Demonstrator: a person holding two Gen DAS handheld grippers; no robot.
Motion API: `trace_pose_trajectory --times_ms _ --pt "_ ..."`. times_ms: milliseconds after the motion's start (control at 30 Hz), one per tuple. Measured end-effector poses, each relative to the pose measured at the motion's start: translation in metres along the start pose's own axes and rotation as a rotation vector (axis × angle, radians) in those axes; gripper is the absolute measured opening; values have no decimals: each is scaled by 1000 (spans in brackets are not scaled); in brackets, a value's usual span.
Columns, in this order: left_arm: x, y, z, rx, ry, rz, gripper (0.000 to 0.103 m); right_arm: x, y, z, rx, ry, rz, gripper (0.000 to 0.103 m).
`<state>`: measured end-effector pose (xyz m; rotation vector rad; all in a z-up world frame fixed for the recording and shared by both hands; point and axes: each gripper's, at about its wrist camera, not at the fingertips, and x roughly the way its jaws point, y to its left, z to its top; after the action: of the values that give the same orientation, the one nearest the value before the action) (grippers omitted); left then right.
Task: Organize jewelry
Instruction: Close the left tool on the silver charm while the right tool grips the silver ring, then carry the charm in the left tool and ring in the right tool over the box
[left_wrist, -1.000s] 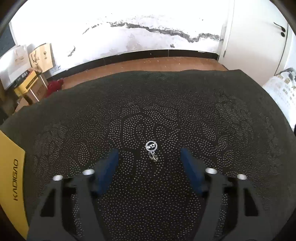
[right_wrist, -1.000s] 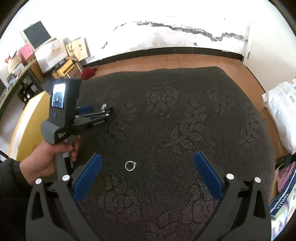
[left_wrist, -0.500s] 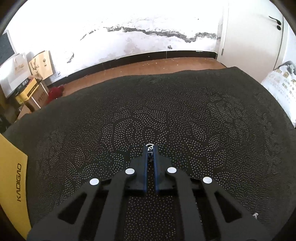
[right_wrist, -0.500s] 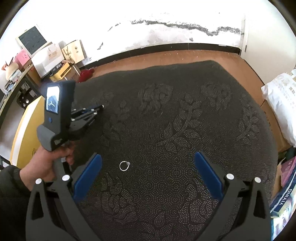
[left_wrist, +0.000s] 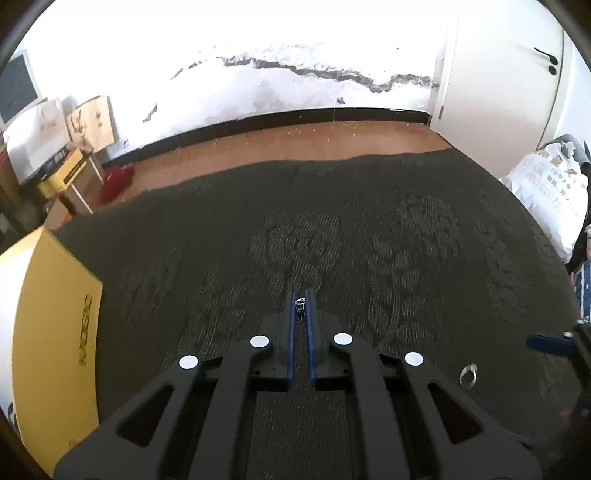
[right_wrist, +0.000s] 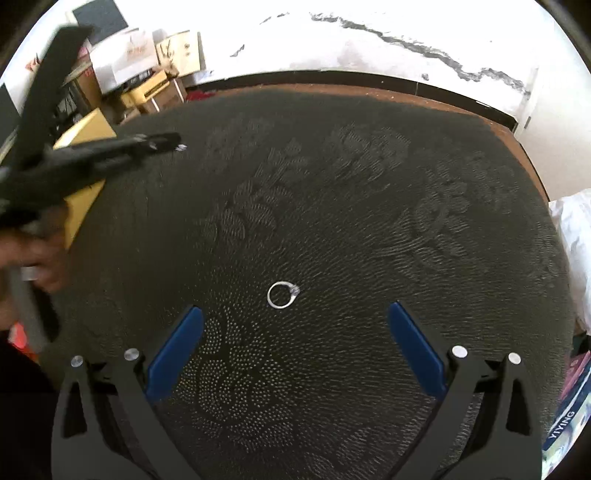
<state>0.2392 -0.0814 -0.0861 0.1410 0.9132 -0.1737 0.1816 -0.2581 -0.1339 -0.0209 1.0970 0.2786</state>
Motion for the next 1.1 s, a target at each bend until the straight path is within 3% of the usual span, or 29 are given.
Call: trace_pose_trajectory --times_ms 67,167,367,433,500,633,1100 --pt "-2 3 -4 9 6 3 5 8 3 0 -1 5 -12 97" --pt "-2 11 -6 -1 13 -3 5 21 9 0 -24 23 -75 69" --pt "-8 21 -10 -7 21 -26 5 20 14 -3 -49 -29 -90 64" --pt "-10 26 -11 -12 24 -30 5 18 16 -4 -59 -38 -77 53" --pt "-12 28 -12 -11 24 -33 5 18 19 -5 -68 -41 -65 31" --pt "-16 30 -13 -12 17 -35 5 19 23 -5 -85 -34 -56 23" --pt "-29 33 -16 -14 24 -27 5 -7 42 11 -92 -78 -69 22"
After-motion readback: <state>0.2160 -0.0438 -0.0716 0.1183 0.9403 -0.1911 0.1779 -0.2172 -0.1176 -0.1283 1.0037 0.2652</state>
